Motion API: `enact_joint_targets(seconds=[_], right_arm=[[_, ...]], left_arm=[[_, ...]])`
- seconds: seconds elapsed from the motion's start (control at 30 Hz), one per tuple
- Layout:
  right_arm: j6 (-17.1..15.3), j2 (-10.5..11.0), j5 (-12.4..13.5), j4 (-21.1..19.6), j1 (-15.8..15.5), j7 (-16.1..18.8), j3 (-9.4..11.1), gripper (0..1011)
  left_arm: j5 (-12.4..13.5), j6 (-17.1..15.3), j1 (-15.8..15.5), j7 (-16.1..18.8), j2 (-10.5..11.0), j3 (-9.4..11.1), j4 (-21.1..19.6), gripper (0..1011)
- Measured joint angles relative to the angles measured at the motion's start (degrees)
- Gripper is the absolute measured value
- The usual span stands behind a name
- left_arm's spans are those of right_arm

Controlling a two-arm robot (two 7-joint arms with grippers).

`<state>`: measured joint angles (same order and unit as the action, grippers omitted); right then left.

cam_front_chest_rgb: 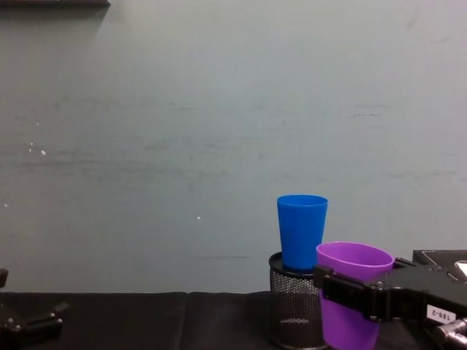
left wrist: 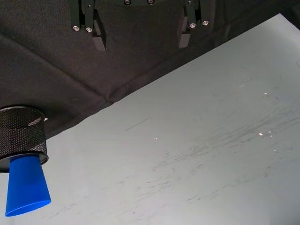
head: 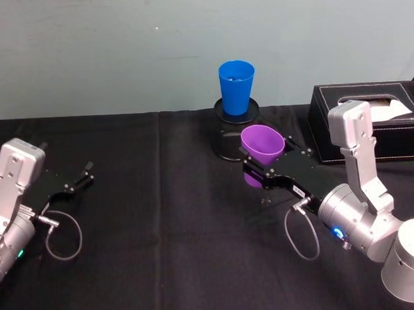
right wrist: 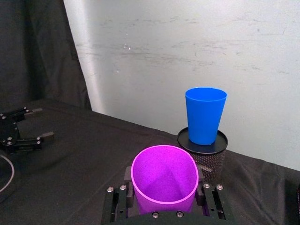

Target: Pick up one cup with a gripper and tap it against the other cup.

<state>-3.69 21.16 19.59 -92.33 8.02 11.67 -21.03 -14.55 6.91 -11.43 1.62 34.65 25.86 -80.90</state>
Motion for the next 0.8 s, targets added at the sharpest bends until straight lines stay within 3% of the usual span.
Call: enact_joint_targets(seconds=[0.8], right_arm=[[0.0,0.0,0.0,0.0,0.0,0.0,0.0,722]], left_arm=[[0.0,0.0,0.0,0.0,0.0,0.0,0.0,1000]])
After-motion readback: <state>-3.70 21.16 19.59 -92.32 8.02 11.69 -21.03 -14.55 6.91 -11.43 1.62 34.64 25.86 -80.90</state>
